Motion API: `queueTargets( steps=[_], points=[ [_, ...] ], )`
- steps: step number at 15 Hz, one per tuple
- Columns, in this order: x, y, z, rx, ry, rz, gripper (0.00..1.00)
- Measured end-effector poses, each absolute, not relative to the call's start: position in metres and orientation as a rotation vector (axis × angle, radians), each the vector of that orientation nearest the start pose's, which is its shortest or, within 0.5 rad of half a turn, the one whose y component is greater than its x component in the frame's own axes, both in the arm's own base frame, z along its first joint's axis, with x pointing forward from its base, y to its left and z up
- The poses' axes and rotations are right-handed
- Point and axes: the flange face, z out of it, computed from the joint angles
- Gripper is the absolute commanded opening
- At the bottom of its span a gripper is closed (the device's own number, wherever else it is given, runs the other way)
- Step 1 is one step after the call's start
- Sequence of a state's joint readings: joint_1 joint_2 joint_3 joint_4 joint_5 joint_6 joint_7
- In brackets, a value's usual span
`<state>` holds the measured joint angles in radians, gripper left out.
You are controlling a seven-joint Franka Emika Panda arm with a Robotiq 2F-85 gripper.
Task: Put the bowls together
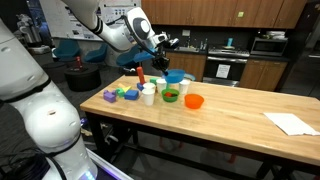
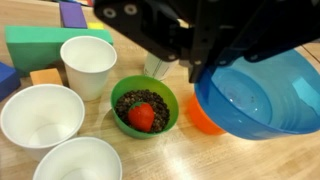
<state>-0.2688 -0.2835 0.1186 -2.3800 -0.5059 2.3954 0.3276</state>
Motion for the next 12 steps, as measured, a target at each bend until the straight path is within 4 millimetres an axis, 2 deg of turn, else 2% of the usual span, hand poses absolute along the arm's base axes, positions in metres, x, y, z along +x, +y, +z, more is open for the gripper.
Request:
queueTargets(
  steps=[4,7,10,12],
  points=[
    [0.487,-0.072,0.489,-3.500,0.296,-0.428,0.01],
    [0.498,-0.070,0.497,-3.498,0.284,-0.352,0.01],
    [0.506,-0.070,0.495,-3.491,0.272,-0.368,0.01],
    [0.511,-0.072,0.494,-3.484,0.264,-0.469,0.01]
  ],
)
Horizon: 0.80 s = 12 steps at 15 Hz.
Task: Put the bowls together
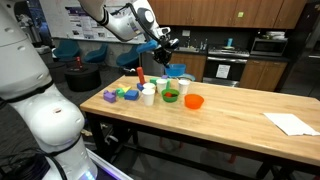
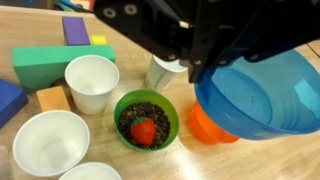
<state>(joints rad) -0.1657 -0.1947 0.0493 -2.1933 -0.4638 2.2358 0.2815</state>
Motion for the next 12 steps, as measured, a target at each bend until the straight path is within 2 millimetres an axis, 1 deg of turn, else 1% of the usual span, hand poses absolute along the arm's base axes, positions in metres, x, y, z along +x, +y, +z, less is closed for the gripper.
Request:
queueTargets(
  steps=[3,5,8,10,12],
  points=[
    [0.511,-0.077,0.486,-3.447,0.296,-0.712,0.01],
    [0.506,-0.081,0.471,-3.421,0.333,-0.788,0.01],
    [0.496,-0.087,0.448,-3.437,0.362,-0.747,0.01],
    [0.493,-0.089,0.442,-3.449,0.344,-0.737,0.01],
    [0.492,-0.091,0.440,-3.464,0.309,-0.731,0.01]
  ],
)
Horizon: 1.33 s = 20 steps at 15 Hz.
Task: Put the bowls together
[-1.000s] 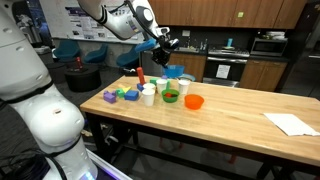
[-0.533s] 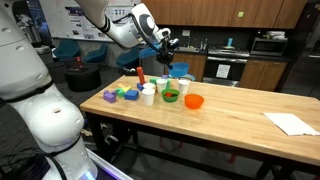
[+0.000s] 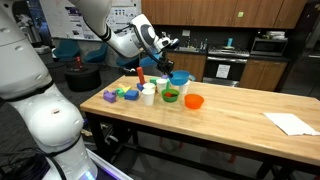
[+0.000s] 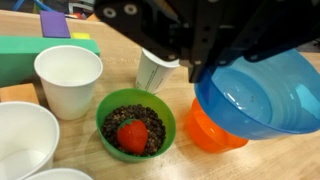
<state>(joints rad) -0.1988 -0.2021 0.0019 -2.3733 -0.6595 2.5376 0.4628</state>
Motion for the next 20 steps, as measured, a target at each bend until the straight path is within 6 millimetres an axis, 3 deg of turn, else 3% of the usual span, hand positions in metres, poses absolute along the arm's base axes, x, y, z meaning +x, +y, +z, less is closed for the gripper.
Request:
queueTargets(
  steps=[6,14,20],
  points=[
    [0.494,-0.095,0.445,-3.501,0.201,-0.626,0.01],
    [0.519,-0.090,0.475,-3.525,0.140,-0.466,0.01],
    [0.536,-0.100,0.471,-3.528,0.023,-0.369,0.01]
  ],
)
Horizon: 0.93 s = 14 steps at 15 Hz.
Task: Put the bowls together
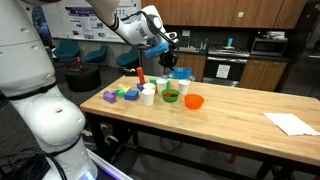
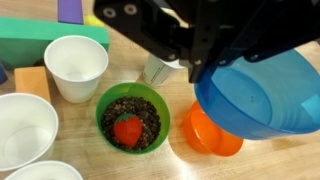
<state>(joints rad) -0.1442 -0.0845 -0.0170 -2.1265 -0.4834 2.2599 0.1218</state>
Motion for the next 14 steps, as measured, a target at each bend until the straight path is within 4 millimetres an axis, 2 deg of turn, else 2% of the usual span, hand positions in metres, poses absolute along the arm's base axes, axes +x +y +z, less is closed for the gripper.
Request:
queueTargets(
  steps=[7,10,14],
  points=[
    [0.532,-0.147,0.464,-3.545,-0.098,-0.323,0.01],
    [0.534,-0.163,0.461,-3.527,-0.259,-0.379,0.01],
    [0.536,-0.179,0.445,-3.458,-0.469,-0.448,0.01]
  ],
)
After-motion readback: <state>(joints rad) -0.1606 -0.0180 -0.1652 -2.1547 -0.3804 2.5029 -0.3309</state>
